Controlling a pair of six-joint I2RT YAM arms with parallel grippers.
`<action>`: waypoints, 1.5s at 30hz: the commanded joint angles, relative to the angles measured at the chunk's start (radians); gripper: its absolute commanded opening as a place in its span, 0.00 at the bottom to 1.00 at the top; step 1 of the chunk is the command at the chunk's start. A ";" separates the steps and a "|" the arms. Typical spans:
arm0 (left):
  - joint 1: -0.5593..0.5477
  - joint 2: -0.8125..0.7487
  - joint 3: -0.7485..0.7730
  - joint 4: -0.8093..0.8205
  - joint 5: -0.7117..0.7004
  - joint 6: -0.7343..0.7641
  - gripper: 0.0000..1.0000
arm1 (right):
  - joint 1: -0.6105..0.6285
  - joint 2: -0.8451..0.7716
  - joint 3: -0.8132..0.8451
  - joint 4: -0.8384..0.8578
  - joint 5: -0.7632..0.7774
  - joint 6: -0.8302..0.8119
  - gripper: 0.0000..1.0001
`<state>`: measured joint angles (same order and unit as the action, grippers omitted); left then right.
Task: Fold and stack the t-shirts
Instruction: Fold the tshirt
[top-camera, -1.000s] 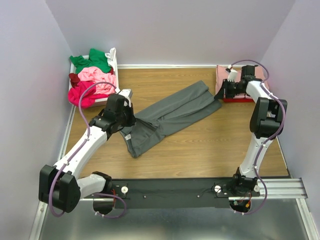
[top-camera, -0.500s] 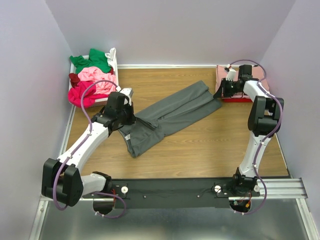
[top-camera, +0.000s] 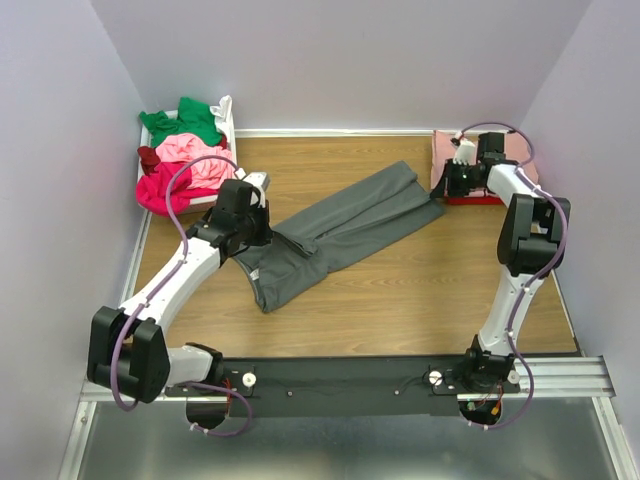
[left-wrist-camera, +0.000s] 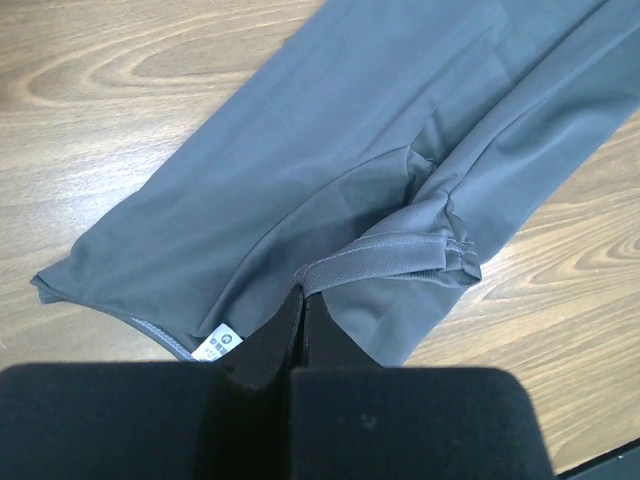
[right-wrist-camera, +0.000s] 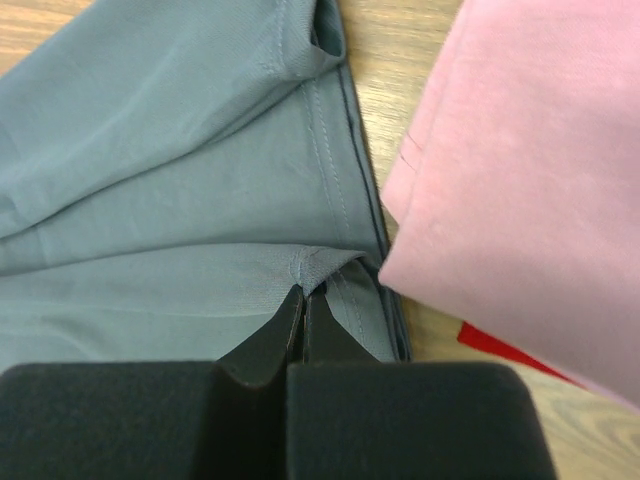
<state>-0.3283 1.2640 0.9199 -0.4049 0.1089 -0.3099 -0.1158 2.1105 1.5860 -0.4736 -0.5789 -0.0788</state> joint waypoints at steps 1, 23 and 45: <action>0.008 0.021 0.034 0.020 0.026 0.028 0.00 | 0.001 -0.066 -0.037 0.033 0.071 0.004 0.00; 0.009 0.090 0.060 0.043 0.012 0.035 0.00 | 0.004 -0.037 0.001 0.066 0.099 0.053 0.24; 0.020 0.262 0.137 0.054 -0.081 0.031 0.00 | 0.002 -0.287 -0.234 0.066 -0.217 -0.055 0.37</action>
<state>-0.3164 1.4929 1.0199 -0.3649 0.0696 -0.2878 -0.1158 1.8561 1.4212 -0.4046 -0.7006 -0.0849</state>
